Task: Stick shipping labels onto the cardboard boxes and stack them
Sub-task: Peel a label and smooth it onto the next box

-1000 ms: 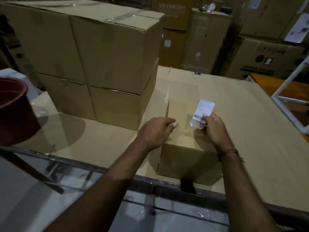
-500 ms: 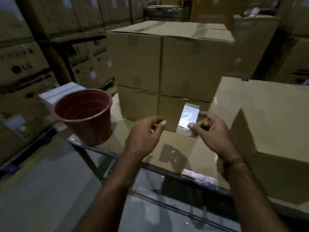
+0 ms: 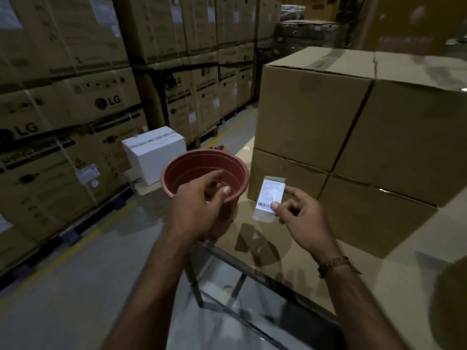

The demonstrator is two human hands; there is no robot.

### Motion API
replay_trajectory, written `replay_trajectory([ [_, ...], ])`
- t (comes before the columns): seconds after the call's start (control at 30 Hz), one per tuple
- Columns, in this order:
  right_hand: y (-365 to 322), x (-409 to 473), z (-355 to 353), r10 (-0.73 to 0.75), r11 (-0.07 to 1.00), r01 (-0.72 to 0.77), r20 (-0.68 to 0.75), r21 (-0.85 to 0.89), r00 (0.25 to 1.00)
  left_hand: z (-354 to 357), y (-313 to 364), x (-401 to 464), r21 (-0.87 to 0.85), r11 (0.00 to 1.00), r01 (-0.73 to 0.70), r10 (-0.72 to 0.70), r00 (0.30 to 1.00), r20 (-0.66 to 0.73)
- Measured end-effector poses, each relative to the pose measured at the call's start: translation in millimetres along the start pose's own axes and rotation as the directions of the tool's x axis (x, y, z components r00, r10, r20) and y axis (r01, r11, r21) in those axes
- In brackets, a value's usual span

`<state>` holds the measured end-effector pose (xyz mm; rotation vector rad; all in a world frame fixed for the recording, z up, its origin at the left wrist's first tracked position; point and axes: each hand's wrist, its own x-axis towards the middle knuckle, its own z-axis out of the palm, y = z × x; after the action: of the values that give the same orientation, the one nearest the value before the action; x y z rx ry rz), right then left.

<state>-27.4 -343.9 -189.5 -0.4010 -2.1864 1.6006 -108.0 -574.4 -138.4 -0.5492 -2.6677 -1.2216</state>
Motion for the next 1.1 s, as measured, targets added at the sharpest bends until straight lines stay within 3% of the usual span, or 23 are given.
replay_trajectory([
  [0.3, -1, 86, 68, -0.071, 0.996, 0.074, 0.052, -0.055, 0.996, 0, -62, 83, 0.149, 0.987, 0.062, -0.039, 0.988, -0.153],
  [0.47, -5, 107, 96, -0.079, 0.986, 0.083, 0.030, -0.147, 0.996, 6, -100, 119, 0.265, 0.961, 0.084, -0.060, 0.993, -0.098],
  [0.67, -4, 125, 122, -0.061, 0.945, 0.060, 0.007, -0.322, 0.998, 1, -138, 155, 0.267, 0.963, 0.045, -0.048, 0.999, 0.005],
  [0.9, -3, 123, 152, -0.009, 0.825, -0.019, -0.047, -0.565, 0.999, -2, -161, 160, 0.023, 1.000, 0.001, -0.002, 1.000, 0.027],
  [1.1, -14, 125, 173, -0.017, 0.687, -0.030, -0.057, -0.726, 0.998, -2, -159, 155, -0.048, 0.998, 0.036, -0.037, 0.999, -0.015],
])
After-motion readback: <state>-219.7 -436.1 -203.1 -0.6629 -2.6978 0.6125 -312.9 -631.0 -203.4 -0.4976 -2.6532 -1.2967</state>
